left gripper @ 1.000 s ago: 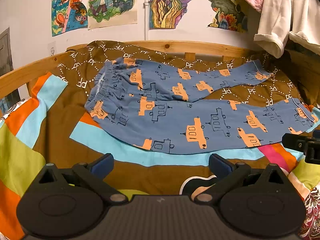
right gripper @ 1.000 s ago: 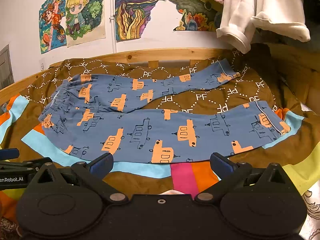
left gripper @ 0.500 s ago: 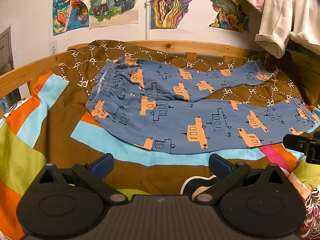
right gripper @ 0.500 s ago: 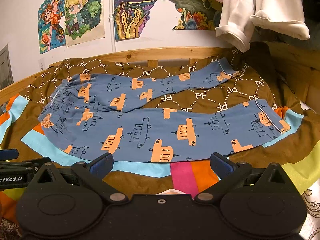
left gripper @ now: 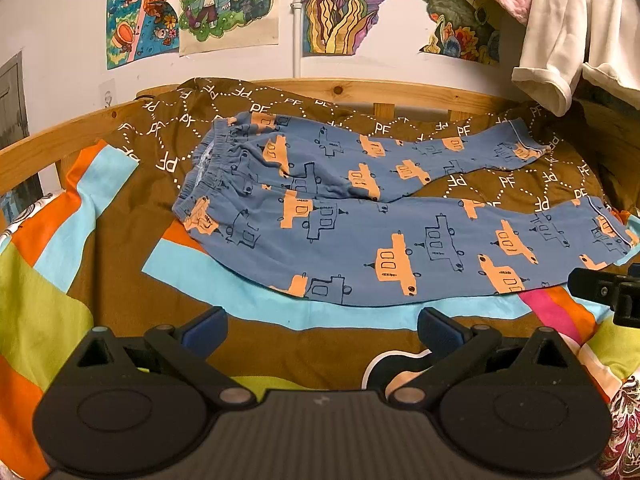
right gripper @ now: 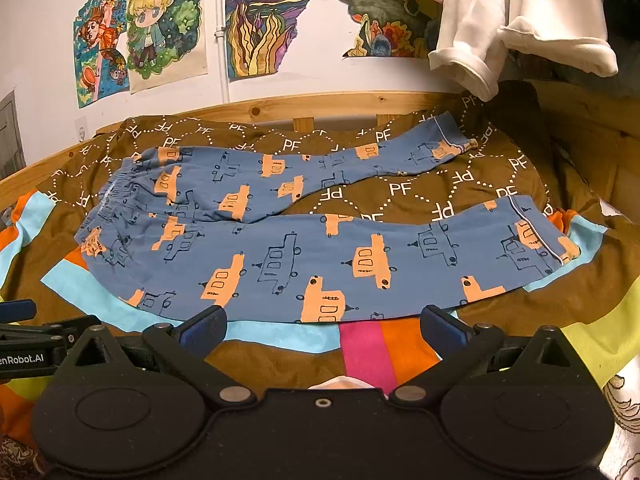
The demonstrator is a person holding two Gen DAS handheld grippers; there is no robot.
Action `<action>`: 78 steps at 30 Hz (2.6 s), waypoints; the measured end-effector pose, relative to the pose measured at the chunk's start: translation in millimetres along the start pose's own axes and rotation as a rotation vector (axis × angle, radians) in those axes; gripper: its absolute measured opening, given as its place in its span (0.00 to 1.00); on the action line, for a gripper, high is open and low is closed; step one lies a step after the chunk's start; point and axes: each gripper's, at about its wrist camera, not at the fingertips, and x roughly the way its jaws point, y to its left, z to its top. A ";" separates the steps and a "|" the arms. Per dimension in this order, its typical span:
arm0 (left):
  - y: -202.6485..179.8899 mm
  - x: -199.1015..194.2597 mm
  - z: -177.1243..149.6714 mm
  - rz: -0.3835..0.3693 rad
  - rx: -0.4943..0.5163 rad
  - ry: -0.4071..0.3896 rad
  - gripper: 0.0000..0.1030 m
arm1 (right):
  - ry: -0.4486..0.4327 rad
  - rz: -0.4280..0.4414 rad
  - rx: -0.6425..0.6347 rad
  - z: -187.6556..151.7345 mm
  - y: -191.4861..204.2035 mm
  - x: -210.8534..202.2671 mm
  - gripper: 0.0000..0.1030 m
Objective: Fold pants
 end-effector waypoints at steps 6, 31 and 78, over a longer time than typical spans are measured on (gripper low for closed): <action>5.6 2.4 -5.2 0.003 -0.001 0.006 1.00 | 0.001 0.000 0.001 -1.0 -1.5 0.2 0.99; 1.9 10.3 49.3 -0.020 0.077 0.038 1.00 | -0.021 0.039 -0.047 22.2 4.9 11.0 0.99; 100.2 304.7 281.0 -0.025 0.515 0.187 0.42 | 0.255 0.392 -0.690 264.9 24.5 420.8 0.62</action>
